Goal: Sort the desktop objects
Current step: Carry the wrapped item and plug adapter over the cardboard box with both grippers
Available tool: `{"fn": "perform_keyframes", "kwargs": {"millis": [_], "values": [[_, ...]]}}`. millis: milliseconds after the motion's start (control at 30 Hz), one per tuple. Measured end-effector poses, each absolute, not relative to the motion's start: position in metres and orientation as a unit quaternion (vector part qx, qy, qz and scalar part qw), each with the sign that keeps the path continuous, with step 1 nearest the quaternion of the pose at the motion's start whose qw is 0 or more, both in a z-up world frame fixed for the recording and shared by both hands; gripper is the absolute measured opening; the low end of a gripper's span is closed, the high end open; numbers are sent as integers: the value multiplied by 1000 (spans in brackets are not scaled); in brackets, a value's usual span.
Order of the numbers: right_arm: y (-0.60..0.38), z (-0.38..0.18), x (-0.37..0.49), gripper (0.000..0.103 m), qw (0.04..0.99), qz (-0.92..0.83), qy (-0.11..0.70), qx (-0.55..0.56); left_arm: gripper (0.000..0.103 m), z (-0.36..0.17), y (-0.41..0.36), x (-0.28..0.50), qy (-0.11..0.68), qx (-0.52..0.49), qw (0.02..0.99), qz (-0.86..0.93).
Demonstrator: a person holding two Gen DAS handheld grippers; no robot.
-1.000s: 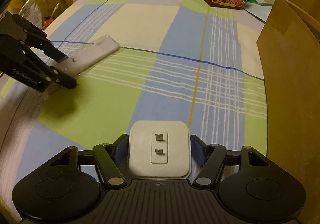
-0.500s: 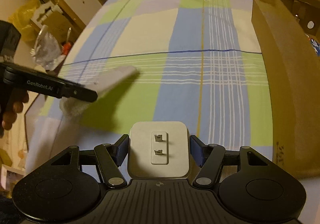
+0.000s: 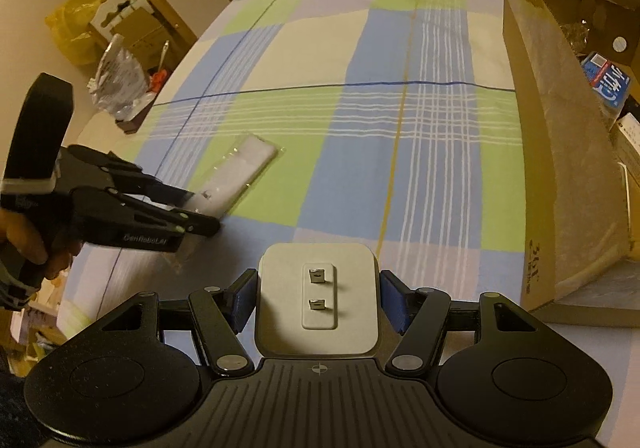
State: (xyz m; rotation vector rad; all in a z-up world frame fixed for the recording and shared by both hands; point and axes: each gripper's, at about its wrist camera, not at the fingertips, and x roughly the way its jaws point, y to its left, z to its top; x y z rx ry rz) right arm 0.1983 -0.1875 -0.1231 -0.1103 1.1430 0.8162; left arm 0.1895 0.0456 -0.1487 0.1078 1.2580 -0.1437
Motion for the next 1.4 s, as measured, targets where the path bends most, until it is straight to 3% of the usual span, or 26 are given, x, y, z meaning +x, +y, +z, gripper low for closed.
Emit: {"fn": "perform_keyframes", "kwargs": {"millis": [67, 233, 467, 1033, 1400], "values": [[-194, -119, 200, 63, 759, 384, 524, -42, 33, -149, 53, 191, 591, -6, 804, -66], [-214, -105, 208, 63, 753, 396, 525, -10, 33, -146, 91, 177, 574, -257, 775, -60], [-241, -76, 223, 63, 752, 414, 512, 33, 33, -123, 99, 163, 516, -395, 758, -60], [-374, -7, 265, 63, 823, 343, 450, 42, 33, -22, -34, 241, 464, -232, 834, -190], [-428, 1, 301, 63, 841, 315, 438, 41, 33, -7, -140, 311, 465, -129, 834, -266]]}}
